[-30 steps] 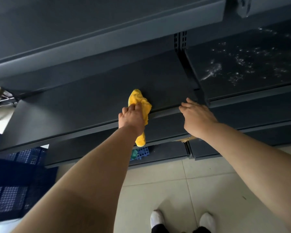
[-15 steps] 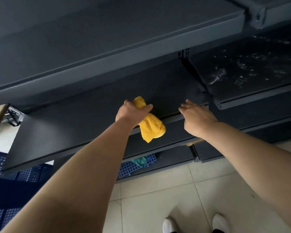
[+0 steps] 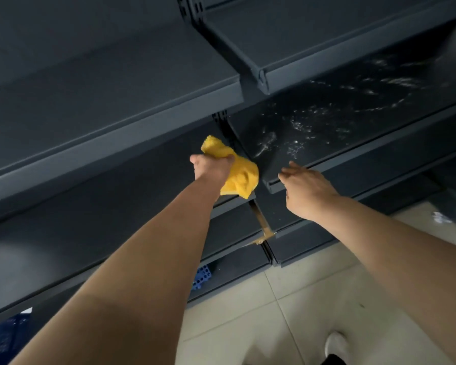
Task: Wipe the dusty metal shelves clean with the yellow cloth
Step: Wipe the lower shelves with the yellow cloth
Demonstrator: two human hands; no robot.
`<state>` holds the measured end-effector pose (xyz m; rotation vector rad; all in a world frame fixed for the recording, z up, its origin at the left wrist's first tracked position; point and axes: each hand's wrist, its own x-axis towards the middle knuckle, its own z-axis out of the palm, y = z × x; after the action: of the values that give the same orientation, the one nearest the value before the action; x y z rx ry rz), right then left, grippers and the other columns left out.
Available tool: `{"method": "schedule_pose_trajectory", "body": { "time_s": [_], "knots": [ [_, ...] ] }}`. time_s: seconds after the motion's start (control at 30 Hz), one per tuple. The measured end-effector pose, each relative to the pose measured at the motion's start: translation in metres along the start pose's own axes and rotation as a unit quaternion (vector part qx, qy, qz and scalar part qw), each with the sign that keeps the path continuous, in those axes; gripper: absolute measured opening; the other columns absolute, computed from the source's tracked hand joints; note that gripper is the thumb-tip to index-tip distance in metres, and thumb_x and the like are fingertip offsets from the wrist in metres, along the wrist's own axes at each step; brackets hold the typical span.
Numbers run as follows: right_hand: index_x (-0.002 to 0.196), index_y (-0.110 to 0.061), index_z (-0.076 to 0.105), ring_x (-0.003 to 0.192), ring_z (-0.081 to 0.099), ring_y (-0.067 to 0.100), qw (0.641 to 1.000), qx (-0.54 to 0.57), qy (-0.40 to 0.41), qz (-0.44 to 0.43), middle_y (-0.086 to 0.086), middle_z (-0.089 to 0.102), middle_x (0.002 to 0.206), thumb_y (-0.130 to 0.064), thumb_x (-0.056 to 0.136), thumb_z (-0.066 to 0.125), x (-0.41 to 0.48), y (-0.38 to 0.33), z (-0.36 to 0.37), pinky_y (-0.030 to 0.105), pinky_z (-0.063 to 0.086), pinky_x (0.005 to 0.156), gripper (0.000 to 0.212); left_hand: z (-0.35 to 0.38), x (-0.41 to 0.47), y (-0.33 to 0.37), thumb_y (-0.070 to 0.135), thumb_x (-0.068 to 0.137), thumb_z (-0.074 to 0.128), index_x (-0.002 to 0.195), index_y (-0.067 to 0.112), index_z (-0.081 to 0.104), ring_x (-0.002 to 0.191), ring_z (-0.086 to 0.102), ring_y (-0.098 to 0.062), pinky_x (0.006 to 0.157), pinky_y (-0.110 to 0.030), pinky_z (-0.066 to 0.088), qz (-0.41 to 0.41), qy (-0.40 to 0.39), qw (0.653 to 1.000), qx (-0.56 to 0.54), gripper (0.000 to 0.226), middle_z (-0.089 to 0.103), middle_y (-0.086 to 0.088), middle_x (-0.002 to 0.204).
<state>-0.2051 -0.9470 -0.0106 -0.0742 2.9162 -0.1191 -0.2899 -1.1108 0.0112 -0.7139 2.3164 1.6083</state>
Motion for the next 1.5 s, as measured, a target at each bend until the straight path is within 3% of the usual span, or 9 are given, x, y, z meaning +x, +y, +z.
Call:
{"method": "schedule_pose_trajectory", "body": {
  "time_s": [0.13,0.33,0.43,0.5,0.6,0.7,0.87,1.23,1.5],
  "knots": [
    [0.126,-0.006,0.051,0.144,0.028,0.022,1.0,-0.002,0.0,-0.009,0.005,0.051,0.134,-0.01,0.091,0.051,0.011,0.034,-0.003,0.04,0.039,0.108,0.036,0.036,0.004,0.013,0.039,0.074,0.08,0.129,0.007,0.033,0.098,0.052,-0.022,0.083,-0.029,0.042,0.059,0.069,0.994,-0.055,0.078,0.044,0.0,0.11],
    [0.132,-0.008,0.048,0.137,0.037,0.023,1.0,-0.009,-0.005,-0.015,0.007,0.05,0.138,-0.011,0.089,0.052,0.028,0.072,-0.001,0.042,0.041,0.106,0.043,0.081,0.0,-0.007,0.046,0.068,0.079,0.142,0.011,0.031,0.124,0.046,-0.027,0.1,-0.038,0.045,0.048,-0.077,0.945,0.314,0.094,0.048,-0.006,0.134],
    [0.134,-0.007,0.047,0.141,0.032,0.023,1.0,-0.014,-0.002,-0.022,0.007,0.048,0.141,-0.012,0.09,0.052,0.035,0.084,-0.002,0.042,0.039,0.107,0.044,0.088,-0.002,-0.005,0.065,0.069,0.068,0.145,0.017,0.023,0.134,0.031,-0.029,0.104,-0.043,0.035,0.095,-0.002,0.937,0.337,0.1,0.033,-0.007,0.141],
    [0.133,-0.008,0.047,0.138,0.037,0.024,1.0,-0.014,0.002,-0.026,0.007,0.049,0.139,-0.012,0.089,0.053,0.04,0.092,-0.002,0.043,0.042,0.106,0.044,0.091,0.002,-0.006,0.06,0.073,0.068,0.147,0.03,0.019,0.13,0.035,-0.03,0.101,-0.043,0.04,0.164,-0.029,0.93,0.328,0.094,0.035,-0.006,0.139],
    [0.133,-0.008,0.048,0.137,0.038,0.023,0.999,-0.008,0.007,-0.032,0.006,0.049,0.138,-0.013,0.089,0.053,0.046,0.104,-0.003,0.042,0.042,0.105,0.044,0.096,0.004,-0.014,0.057,0.079,0.065,0.141,0.037,0.036,0.129,0.033,-0.031,0.101,-0.043,0.041,0.264,-0.079,0.857,0.436,0.071,0.039,0.0,0.142],
    [0.136,-0.009,0.046,0.143,0.029,0.021,1.0,-0.007,-0.001,-0.03,0.004,0.046,0.142,-0.012,0.091,0.051,0.049,0.119,-0.001,0.041,0.038,0.107,0.045,0.109,0.006,-0.018,0.057,0.082,0.06,0.132,0.024,0.051,0.134,0.028,-0.029,0.107,-0.042,0.033,0.334,-0.029,0.794,0.507,0.06,0.041,0.001,0.143],
    [0.142,-0.01,0.04,0.148,0.018,0.02,0.999,0.009,0.004,-0.031,0.003,0.037,0.151,-0.006,0.093,0.047,0.06,0.143,0.005,0.042,0.033,0.112,0.05,0.124,0.019,-0.019,0.042,0.091,0.057,0.12,0.013,0.057,0.112,0.053,-0.029,0.083,-0.039,0.05,0.296,-0.001,0.85,0.435,0.04,0.057,-0.007,0.119],
    [0.138,-0.017,0.047,0.131,0.044,0.024,0.994,0.048,0.094,-0.028,0.003,0.051,0.139,-0.021,0.098,0.043,0.093,0.166,0.018,0.042,0.043,0.102,0.04,0.147,0.085,-0.003,0.036,0.091,0.054,0.135,0.029,0.05,0.119,0.049,-0.031,0.091,-0.042,0.049,0.254,0.087,0.896,0.354,0.045,0.054,-0.008,0.13],
    [0.13,-0.016,0.053,0.122,0.05,0.026,0.993,0.04,0.114,0.008,0.004,0.055,0.131,-0.033,0.101,0.035,0.121,0.174,0.02,0.04,0.041,0.093,0.038,0.15,0.143,0.024,0.04,0.089,0.055,0.132,0.024,0.057,0.12,0.051,-0.033,0.096,-0.042,0.047,0.226,0.11,0.905,0.342,0.046,0.057,-0.009,0.129]
  ]
}}
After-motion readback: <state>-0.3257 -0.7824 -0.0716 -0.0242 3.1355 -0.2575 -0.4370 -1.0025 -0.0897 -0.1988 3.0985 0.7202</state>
